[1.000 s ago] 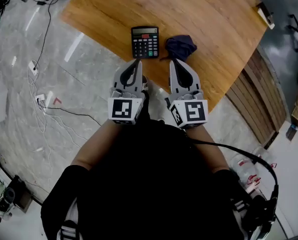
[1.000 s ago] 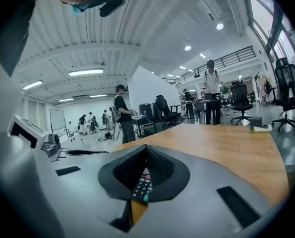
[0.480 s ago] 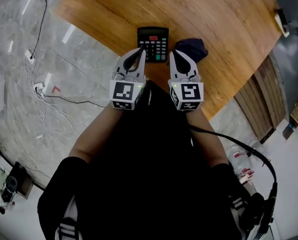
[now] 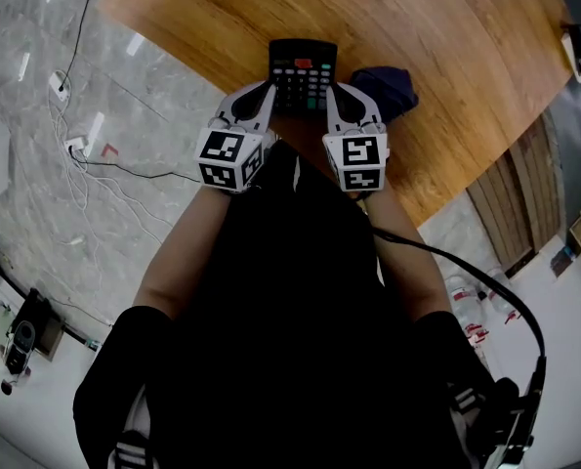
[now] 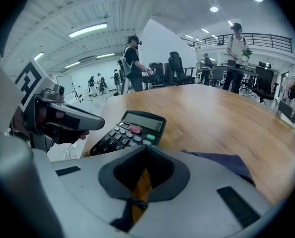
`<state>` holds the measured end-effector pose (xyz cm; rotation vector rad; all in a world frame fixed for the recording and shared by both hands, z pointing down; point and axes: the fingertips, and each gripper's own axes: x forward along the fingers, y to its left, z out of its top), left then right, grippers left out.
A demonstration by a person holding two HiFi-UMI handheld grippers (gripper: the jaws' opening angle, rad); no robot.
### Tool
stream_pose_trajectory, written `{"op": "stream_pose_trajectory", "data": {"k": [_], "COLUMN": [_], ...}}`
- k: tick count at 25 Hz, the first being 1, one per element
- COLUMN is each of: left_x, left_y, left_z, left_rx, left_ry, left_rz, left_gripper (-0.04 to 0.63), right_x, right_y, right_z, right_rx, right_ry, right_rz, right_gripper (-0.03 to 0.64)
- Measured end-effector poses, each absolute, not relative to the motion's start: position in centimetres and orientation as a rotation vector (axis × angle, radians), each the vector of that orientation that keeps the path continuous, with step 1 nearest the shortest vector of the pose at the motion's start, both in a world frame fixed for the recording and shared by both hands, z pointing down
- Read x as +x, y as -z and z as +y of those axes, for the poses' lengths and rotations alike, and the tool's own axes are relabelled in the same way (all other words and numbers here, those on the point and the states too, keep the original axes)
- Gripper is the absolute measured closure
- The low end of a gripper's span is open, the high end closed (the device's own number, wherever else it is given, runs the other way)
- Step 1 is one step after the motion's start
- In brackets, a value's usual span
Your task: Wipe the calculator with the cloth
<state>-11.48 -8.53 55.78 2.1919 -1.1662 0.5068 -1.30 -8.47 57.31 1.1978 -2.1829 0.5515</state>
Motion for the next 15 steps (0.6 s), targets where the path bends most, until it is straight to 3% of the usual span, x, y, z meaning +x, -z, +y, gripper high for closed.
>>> {"op": "stream_pose_trajectory", "data": {"k": [2, 3, 4, 15], "left_x": [-11.8, -11.8, -11.8, -10.3], "left_y": [-56.1, -56.3, -56.5, -56.0], "left_z": [-8.2, -7.9, -7.7, -6.8], "left_rx": [2.169, 2.157, 2.147, 2.073], "left_ry": [-0.483, -0.473, -0.469, -0.347], "left_rz": [-1.127, -1.101, -1.075, -0.853], "left_gripper": [0.595, 0.489, 0.436, 0.383], "right_x": [-1.7, -1.8, -1.8, -1.0], "right_y": [-57.6, -57.7, -57.8, -58.5], "right_z": [-8.4, -8.3, -8.3, -8.3], "right_rx": [1.183, 1.178, 1.175, 1.231], "right_ry": [-0.555, -0.563, -0.569, -0.623], "right_rz": [-2.170, -2.165, -2.165, -2.126], "right_gripper": [0.601, 0.601, 0.601, 0.601]}}
